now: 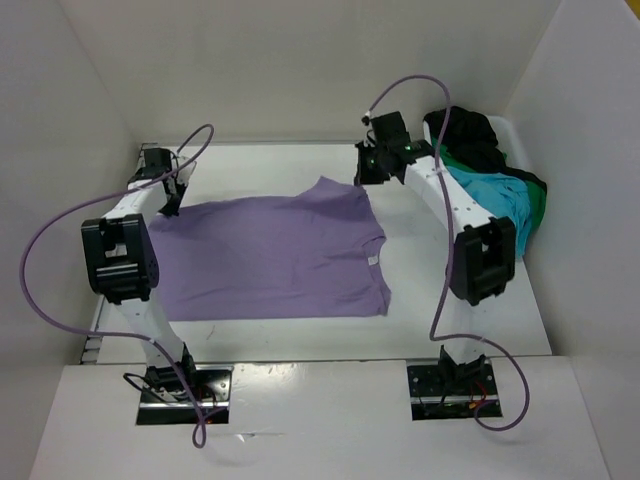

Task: Fold and stack the t-shirts
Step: Fold the other side of the tshirt into a rectangle

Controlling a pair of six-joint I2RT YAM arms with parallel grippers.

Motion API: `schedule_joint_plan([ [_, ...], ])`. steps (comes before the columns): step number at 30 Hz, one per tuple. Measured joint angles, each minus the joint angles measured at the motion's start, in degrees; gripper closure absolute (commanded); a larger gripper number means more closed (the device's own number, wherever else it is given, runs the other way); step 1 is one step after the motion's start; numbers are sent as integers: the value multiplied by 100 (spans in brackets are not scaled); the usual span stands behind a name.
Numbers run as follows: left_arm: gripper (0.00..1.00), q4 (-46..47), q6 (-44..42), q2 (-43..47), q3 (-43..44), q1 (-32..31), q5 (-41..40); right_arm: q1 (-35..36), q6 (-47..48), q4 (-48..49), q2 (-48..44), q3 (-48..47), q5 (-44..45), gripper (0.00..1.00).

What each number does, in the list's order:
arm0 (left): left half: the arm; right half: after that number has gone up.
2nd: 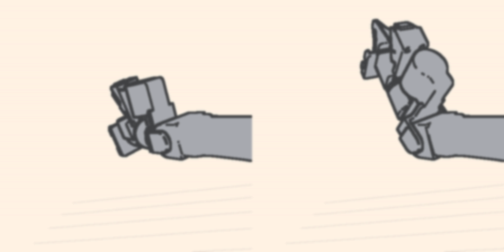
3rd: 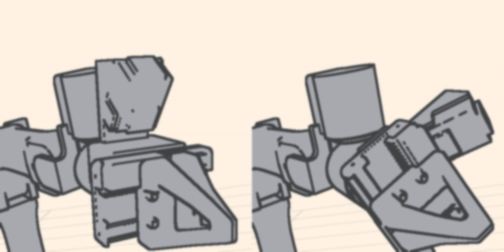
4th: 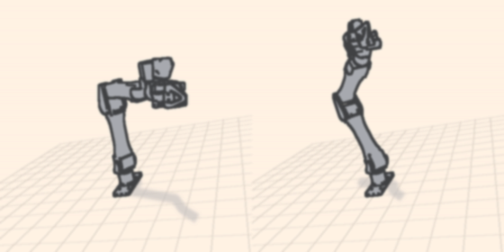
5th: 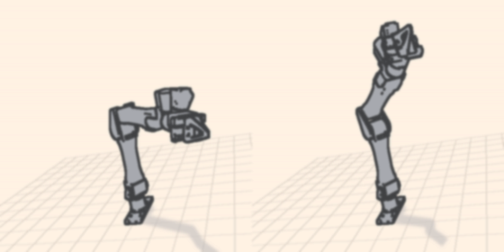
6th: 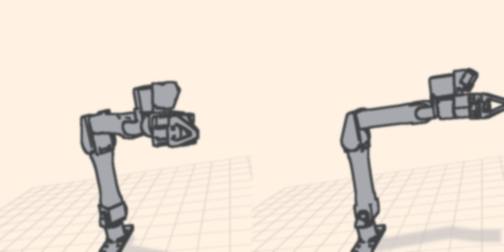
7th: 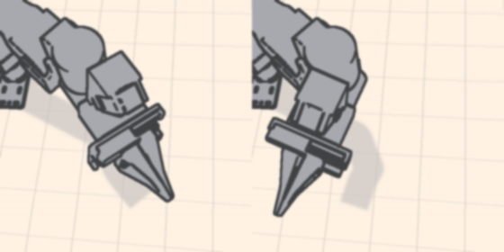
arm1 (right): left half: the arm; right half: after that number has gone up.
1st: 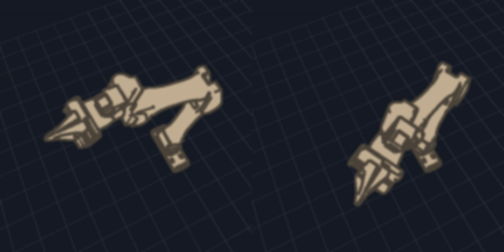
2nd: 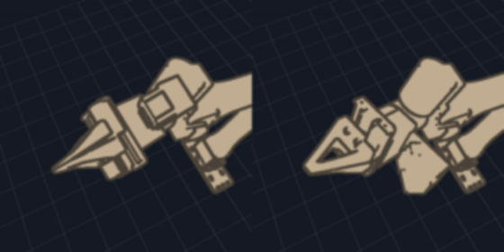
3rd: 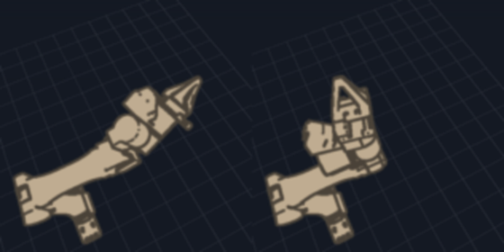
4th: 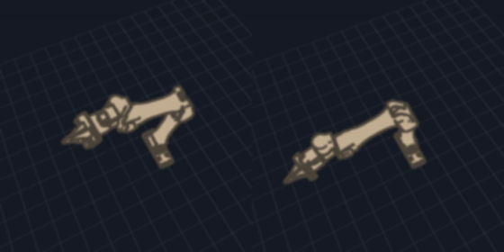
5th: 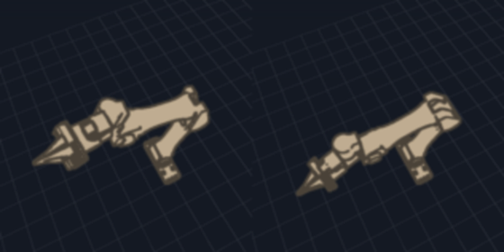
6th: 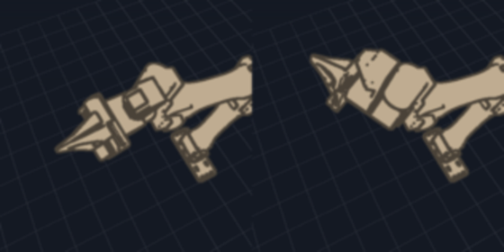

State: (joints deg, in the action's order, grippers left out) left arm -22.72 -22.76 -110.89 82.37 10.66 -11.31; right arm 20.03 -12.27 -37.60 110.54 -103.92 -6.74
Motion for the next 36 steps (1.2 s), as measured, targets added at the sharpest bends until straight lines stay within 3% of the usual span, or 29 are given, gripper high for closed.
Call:
schedule_joint_plan([
  [7, 97, -9, -540, 1113, -1062, -48, 0, 70, -297, 509, -1423, 2149, -297, 100],
  [11, 97, -81, -612, 1351, -1473, -76, -42, 70, -463, 592, -1755, 2824, -396, 100],
  [22, 96, -267, -730, 1392, -2079, -76, -221, 83, -787, 809, -2133, 3740, -546, 100],
  [36, 93, -81, -706, 1397, -1484, -79, -599, 83, -817, 772, -2581, 3810, -205, 100],
])
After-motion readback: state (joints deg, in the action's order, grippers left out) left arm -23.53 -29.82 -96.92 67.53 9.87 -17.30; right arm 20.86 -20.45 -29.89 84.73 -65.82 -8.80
